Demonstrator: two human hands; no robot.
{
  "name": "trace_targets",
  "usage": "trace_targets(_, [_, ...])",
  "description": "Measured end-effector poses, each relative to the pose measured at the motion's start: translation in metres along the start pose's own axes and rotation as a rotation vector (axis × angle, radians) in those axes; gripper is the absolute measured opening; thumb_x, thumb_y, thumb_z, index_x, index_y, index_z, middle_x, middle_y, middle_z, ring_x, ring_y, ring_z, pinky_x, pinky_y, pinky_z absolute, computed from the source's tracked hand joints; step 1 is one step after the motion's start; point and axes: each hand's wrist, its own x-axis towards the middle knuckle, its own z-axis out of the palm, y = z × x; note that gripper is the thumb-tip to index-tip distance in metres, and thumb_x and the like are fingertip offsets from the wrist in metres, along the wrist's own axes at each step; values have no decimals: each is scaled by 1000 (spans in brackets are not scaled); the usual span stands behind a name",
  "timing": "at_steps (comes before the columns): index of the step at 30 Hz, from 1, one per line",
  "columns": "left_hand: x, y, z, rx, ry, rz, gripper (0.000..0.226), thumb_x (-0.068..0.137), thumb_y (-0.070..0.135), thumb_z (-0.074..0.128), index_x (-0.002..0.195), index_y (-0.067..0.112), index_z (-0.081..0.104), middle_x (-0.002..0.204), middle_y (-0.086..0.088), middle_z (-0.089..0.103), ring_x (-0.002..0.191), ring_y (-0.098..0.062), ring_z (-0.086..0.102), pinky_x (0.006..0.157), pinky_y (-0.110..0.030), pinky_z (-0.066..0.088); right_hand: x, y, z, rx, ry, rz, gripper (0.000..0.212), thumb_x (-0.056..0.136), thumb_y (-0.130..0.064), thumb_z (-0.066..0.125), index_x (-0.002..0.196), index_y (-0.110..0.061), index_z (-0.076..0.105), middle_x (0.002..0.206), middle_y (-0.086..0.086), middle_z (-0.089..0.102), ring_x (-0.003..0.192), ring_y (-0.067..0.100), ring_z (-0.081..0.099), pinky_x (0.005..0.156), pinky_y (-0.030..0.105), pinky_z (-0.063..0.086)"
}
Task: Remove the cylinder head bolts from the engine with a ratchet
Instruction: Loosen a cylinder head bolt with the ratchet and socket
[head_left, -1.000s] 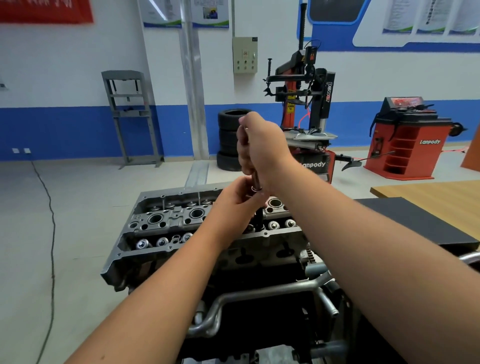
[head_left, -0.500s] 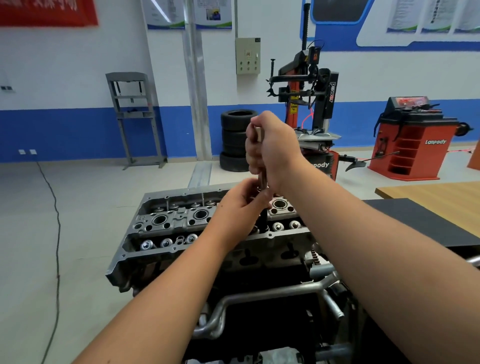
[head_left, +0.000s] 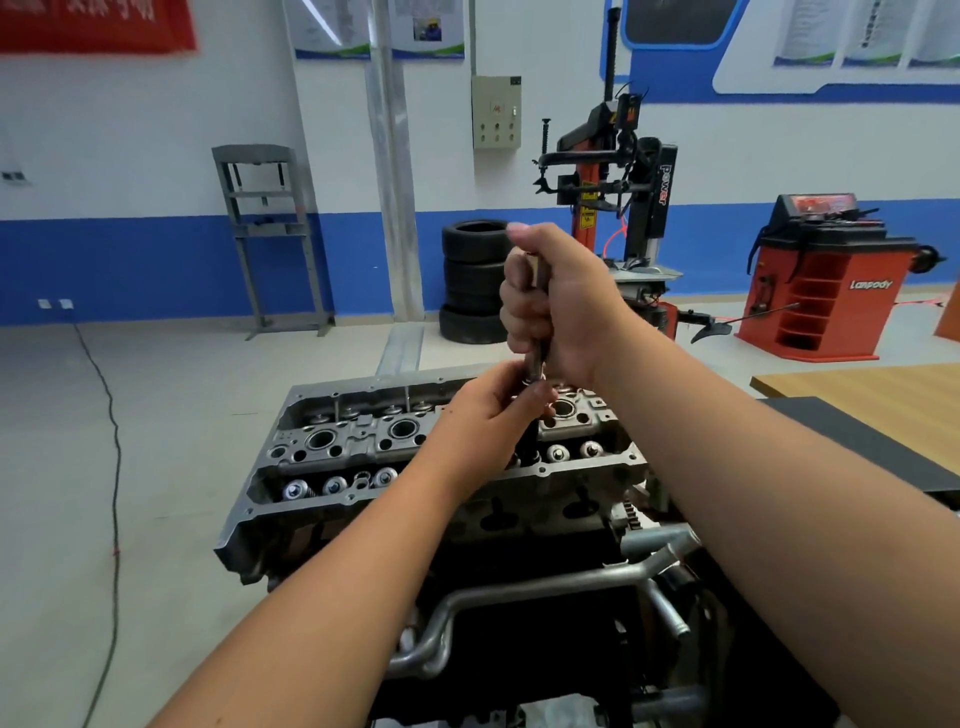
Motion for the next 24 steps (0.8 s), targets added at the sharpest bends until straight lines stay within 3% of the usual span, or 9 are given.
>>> trace_targets(2, [1,-2,0,49,18,29,10,102,38,59,106,35,67,94,12,76,92,-11,72,85,-41,57,-4,2,0,-19,23,-51,35,98,-28,50,65,-17,47,50,-3,32,47,15,23,51,31,21])
trace_targets(6, [6,-3,2,100,98,27,4,95,30,69,93,29,65,83,23,70,71,2,63,61,-12,47,-11,19,17,-268,314,-309,27,100,-28,49,78,-15,58,60,-4,51,57,11,47,57,30,42])
trace_targets(9, [5,0,0,57,92,1,6,95,29,70,99,30,66,87,24,71,75,1,65,69,-17,52,-4,17,22,-217,287,-249,30,95,-21,45,65,-16,49,52,-5,40,46,11,34,47,29,32])
trace_targets(11, [2,2,0,-51,43,-17,11,102,33,64,112,30,67,97,14,75,88,-5,72,88,-34,58,3,8,15,-155,137,-122,33,91,-22,44,58,-18,43,48,-3,34,44,15,25,46,28,24])
trace_targets(13, [0,2,0,-112,4,-29,13,106,29,57,114,31,67,102,10,76,95,-10,74,98,-45,57,6,-1,5,-83,-30,-3,38,93,-27,45,57,-18,41,48,-4,29,45,15,20,47,28,20])
trace_targets(16, [3,-1,-1,-57,0,-10,11,105,34,56,109,37,66,98,11,77,93,-6,74,93,-43,57,5,3,3,-97,18,-58,35,98,-27,46,64,-18,47,51,-3,35,46,14,26,47,28,25])
trace_targets(19, [5,-4,-2,6,46,-11,4,99,37,63,102,40,64,90,23,73,81,4,68,75,-26,53,-2,20,17,-283,214,-257,30,101,-33,45,78,-17,55,60,-5,49,51,8,44,49,24,40])
trace_targets(21, [6,-3,-1,74,74,5,7,96,32,66,99,38,62,88,28,69,77,6,64,63,-16,50,-3,26,21,-288,276,-299,30,99,-35,43,76,-19,54,56,-9,46,49,5,42,49,25,40])
trace_targets(24, [4,-1,1,45,66,22,10,97,37,66,107,38,62,95,19,73,83,3,69,74,-24,57,1,17,18,-153,259,-229,25,83,-31,44,61,-20,45,47,-8,35,42,10,29,46,27,26])
